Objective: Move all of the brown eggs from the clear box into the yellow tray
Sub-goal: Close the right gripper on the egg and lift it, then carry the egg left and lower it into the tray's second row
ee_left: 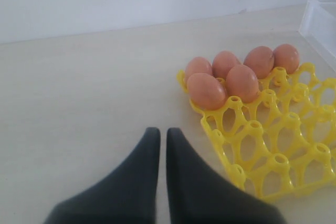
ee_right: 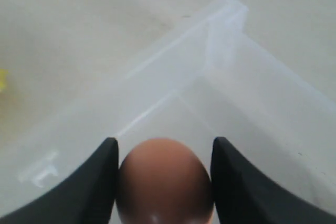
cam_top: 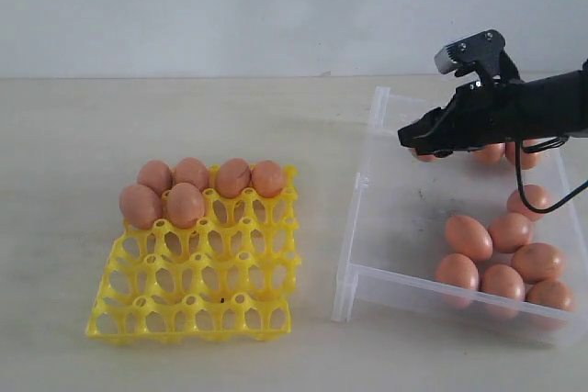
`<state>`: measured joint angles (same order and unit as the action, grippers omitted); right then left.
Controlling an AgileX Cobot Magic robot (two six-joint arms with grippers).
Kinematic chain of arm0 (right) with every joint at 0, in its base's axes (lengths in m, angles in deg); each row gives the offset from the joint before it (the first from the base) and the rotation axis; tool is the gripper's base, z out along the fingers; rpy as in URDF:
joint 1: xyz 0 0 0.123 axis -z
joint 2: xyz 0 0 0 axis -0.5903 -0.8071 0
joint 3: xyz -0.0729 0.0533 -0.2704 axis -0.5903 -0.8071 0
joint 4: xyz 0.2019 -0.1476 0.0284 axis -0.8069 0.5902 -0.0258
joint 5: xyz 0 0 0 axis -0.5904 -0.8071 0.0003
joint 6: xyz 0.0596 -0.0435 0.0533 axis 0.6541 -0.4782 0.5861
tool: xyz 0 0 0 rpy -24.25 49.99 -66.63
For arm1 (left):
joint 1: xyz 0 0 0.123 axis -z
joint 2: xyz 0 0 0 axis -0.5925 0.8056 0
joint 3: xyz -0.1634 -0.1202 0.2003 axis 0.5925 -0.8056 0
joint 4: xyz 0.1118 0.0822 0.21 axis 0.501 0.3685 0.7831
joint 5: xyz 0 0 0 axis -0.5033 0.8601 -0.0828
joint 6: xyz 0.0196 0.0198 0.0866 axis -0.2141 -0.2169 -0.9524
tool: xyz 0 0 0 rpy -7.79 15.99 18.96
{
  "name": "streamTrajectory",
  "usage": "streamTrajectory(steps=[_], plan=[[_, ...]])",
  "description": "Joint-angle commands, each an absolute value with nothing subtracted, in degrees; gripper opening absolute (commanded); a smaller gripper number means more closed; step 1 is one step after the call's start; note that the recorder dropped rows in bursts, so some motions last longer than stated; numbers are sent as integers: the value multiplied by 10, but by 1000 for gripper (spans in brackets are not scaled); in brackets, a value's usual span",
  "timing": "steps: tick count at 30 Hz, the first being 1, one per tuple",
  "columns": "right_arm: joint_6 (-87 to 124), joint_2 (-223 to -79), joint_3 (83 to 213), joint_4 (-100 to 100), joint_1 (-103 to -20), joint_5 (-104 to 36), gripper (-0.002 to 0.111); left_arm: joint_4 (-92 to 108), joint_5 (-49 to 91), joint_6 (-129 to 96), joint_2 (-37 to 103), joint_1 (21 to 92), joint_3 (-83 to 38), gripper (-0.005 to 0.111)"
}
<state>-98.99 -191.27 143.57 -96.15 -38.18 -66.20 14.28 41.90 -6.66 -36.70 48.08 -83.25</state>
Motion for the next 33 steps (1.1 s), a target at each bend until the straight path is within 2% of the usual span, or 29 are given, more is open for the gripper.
streamTrajectory(steps=[1,7,16,21,25,28,33], plan=[[-1029,-1907,1433,-1000,-372,-771,0,144,417,-62,-369,484,-834,4],[-1029,-1904,1433,-1000,-373,-745,0,144,417,-62,-369,484,-834,4],[-1029,-1903,1455,-1000,-373,-582,0,144,417,-62,-369,484,-834,4],[-1029,-1903,1464,-929,-390,-495,0,144,417,-62,-369,484,-834,4],[-1022,-1905,1475,-883,-411,-501,0,144,417,-62,-369,484,-834,4],[-899,-1918,1493,-770,-440,-454,0,144,417,-62,-369,484,-834,4],[-456,-1925,1495,-480,-460,-276,0,144,417,-62,-369,484,-834,4]])
